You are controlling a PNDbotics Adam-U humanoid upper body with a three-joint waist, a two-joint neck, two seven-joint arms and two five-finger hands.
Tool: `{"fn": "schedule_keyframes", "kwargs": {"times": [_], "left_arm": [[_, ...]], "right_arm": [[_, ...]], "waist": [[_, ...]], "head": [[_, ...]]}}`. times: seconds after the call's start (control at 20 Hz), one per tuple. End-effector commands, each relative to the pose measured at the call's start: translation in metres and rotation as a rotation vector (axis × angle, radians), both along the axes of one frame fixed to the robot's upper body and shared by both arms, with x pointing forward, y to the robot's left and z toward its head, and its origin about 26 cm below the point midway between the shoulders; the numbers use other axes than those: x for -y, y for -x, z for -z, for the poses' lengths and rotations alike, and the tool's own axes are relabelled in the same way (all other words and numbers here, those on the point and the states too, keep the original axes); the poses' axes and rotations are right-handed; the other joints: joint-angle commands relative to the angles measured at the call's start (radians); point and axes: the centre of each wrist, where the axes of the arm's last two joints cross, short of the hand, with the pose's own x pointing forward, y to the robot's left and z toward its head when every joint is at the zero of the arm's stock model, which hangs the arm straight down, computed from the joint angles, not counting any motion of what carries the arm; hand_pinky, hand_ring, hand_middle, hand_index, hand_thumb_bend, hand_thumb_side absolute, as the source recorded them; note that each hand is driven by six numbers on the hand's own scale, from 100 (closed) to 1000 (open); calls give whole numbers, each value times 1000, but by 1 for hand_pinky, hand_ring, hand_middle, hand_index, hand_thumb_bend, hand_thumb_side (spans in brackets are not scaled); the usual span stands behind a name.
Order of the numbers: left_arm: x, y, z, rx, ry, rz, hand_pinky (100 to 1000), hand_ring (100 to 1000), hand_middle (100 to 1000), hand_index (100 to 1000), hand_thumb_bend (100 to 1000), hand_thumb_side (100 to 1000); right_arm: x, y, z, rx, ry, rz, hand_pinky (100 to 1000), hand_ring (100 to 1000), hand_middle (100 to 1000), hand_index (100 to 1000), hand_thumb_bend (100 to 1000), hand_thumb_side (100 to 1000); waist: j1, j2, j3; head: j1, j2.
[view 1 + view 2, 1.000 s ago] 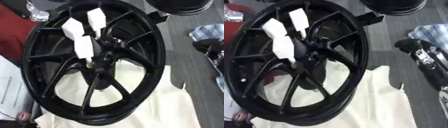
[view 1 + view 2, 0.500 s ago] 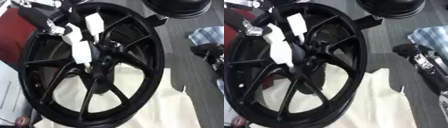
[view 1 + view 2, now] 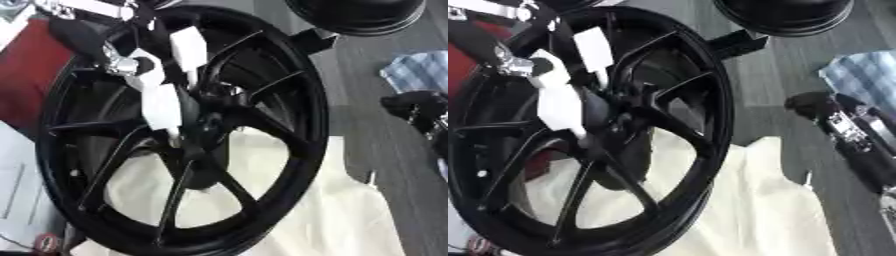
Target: Pull the pin out of the wheel hub.
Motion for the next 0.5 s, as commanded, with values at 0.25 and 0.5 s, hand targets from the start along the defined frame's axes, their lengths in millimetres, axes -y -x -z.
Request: {"fn": "schedule_keyframes", "kwargs": {"times": [0.25, 0.5], "left_arm": [[-6, 5, -18, 20, 48, 26, 940, 870, 821, 913, 242, 818], [-10, 13, -30, 17, 93, 36, 931, 861, 810, 908, 220, 852]], "right_arm": [[1, 2, -7, 15, 35, -1, 961, 902, 704, 747, 100, 752], [2, 2, -6, 13, 42, 2, 961, 902, 704, 748, 100, 752]], "waist": [[1, -16, 2], [5, -19, 9]], "head": [[3, -3], [-3, 5]]}}
